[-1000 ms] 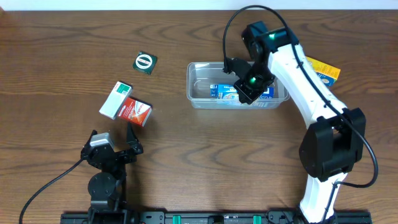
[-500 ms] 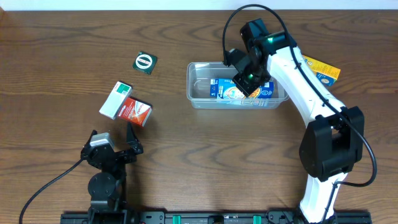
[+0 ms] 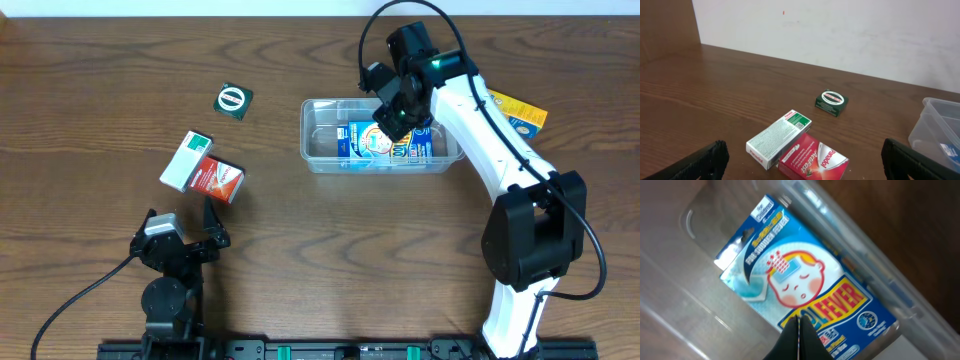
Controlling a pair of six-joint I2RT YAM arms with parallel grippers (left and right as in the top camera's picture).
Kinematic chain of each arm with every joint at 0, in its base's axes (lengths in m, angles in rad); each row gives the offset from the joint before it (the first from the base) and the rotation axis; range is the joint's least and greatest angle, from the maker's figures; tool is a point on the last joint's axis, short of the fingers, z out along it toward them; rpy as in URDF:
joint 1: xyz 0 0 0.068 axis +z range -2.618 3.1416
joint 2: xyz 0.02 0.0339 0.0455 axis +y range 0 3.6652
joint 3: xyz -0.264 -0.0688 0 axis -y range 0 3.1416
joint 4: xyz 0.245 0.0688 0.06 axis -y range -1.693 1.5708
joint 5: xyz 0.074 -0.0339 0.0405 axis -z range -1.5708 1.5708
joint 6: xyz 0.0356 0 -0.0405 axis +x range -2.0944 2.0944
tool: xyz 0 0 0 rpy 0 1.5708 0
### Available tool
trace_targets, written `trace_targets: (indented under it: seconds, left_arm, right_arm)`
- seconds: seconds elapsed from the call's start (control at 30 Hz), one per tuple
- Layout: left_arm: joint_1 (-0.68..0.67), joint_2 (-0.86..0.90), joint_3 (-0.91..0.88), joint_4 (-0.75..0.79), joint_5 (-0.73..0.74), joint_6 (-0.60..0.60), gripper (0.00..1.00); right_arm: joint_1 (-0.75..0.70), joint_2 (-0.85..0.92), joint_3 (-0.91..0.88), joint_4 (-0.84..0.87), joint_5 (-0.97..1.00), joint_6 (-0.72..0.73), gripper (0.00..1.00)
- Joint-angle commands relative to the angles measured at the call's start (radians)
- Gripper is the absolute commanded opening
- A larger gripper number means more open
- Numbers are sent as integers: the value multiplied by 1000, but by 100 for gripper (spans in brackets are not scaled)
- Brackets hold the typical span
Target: Pack container
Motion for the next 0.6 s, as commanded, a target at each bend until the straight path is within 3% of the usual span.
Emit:
trace_targets:
  seconds: [0.0, 0.57]
  left_arm:
    - [5, 2, -21, -33, -24, 13, 98]
    - [5, 2, -21, -33, -24, 13, 98]
  right_arm:
    - [3, 10, -8, 10, -11, 12, 3]
    - [172, 117, -33, 112, -53, 114, 1]
